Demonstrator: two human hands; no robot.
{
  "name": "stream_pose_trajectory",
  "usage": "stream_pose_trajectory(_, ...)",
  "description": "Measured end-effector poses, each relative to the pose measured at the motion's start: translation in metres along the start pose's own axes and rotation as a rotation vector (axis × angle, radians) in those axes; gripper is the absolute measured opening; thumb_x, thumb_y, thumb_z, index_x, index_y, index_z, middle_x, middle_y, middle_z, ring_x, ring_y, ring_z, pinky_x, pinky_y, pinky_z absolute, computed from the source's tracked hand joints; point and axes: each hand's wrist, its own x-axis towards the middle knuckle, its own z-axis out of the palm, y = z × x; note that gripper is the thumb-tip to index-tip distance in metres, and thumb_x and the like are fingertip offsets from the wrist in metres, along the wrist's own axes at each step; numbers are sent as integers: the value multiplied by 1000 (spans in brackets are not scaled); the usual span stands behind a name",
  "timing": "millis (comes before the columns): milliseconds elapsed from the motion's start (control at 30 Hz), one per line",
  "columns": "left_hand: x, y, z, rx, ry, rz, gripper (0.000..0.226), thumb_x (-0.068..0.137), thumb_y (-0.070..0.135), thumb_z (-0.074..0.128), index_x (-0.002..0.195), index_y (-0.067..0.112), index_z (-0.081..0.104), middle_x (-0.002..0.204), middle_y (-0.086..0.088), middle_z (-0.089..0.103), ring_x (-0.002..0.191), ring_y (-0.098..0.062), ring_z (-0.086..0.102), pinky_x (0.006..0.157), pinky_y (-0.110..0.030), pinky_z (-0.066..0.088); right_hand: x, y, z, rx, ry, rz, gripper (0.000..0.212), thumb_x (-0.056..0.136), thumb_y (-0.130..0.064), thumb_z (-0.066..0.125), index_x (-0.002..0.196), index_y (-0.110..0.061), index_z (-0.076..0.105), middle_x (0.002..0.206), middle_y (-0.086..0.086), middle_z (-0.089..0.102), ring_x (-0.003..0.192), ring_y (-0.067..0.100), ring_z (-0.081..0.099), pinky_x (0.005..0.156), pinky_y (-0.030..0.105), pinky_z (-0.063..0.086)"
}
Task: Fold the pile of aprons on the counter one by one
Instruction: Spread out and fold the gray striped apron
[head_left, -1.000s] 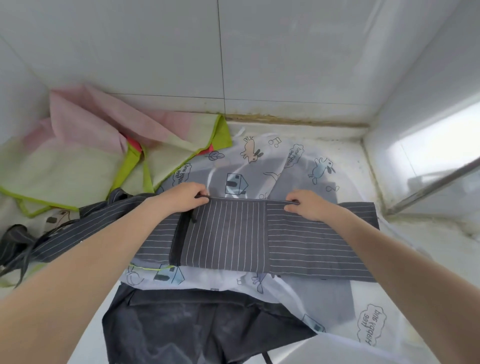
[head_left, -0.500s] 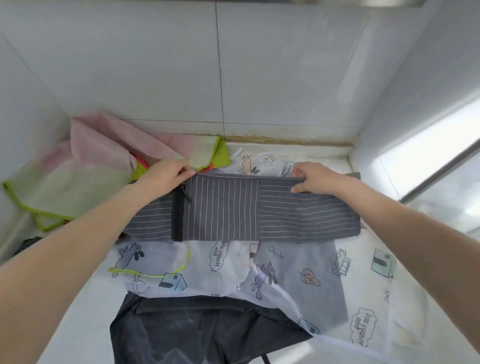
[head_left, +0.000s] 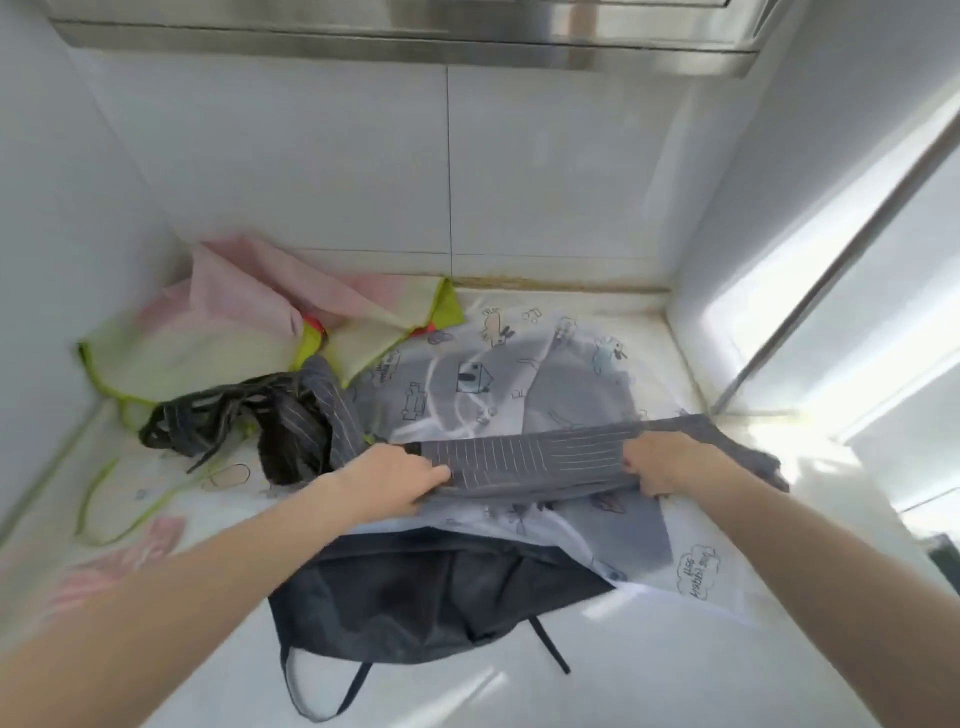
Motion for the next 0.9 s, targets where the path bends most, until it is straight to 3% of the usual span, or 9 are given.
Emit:
stream_pose_trajectory(67,-1,22,22,-20,-103,56,37,96,26,43,130,14,38,118,-8,57,102,-30,59,76,-40,46,-2,-14,34,-7,-107,-3,11,86,-3,54,95,-8,54,93,7,56,81,23,56,66,30,45)
stream_pose_trajectory(200,-2,22,29,-311,-331,58,41,87,41,60,113,12,47,105,-8,58,96,-26,54,73,-34,41,-8,-26,49,111,-245,-33,34,80,-21,67,64,-16,37,68,-1,44,69,20,48,65,29,42)
stream_pose_trajectory(300,4,16,24,-411,-170,21,39,88,47,57,112,17,51,106,-4,52,99,-22,48,82,-34,41,-5,-33,43,337,-148,-71,32,82,-38,66,75,-11,51,78,1,54,74,21,51,63,28,38)
stream_pose_trajectory(433,22,29,25,-377,-39,-57,50,90,43,55,135,27,39,138,-5,29,127,-29,27,100,-43,37,4,-53,34,607,82,-148,38,86,-44,62,108,-14,53,113,4,45,99,24,51,89,36,44)
stream_pose_trajectory(500,30,37,25,-405,-110,-37,54,89,40,59,137,29,36,142,-6,24,128,-31,26,102,-44,37,5,-63,25,530,-53,-154,40,88,-40,61,116,-14,48,116,5,42,91,21,49,79,31,44)
stream_pose_trajectory(600,30,32,23,-439,-38,-9,48,90,36,57,135,28,40,141,-4,30,125,-26,31,101,-39,35,10,-75,0,309,-133,-114,19,94,-25,55,95,-8,46,86,4,46,64,16,46,54,25,37)
stream_pose_trajectory(700,18,-2,29,-281,100,-208,45,95,30,47,138,23,37,143,-2,33,131,-23,31,104,-39,30,34,-100,-30,254,68,-178,13,93,-15,49,84,-7,51,88,8,49,83,26,55,62,29,42)
stream_pose_trajectory(800,-2,-45,47,-214,54,-472,45,98,30,39,142,21,32,147,-2,34,135,-23,29,107,-40,27,63,-141,-54,375,222,-324,31,93,-10,49,123,-5,49,124,13,47,106,29,54,85,35,45)
stream_pose_trajectory(900,-27,-82,67,-229,-166,-576,49,100,41,30,145,22,26,150,-1,33,136,-25,30,109,-41,23,82,-192,-67,443,153,-452,37,94,-10,46,130,-3,41,128,16,47,89,32,61,79,36,50)
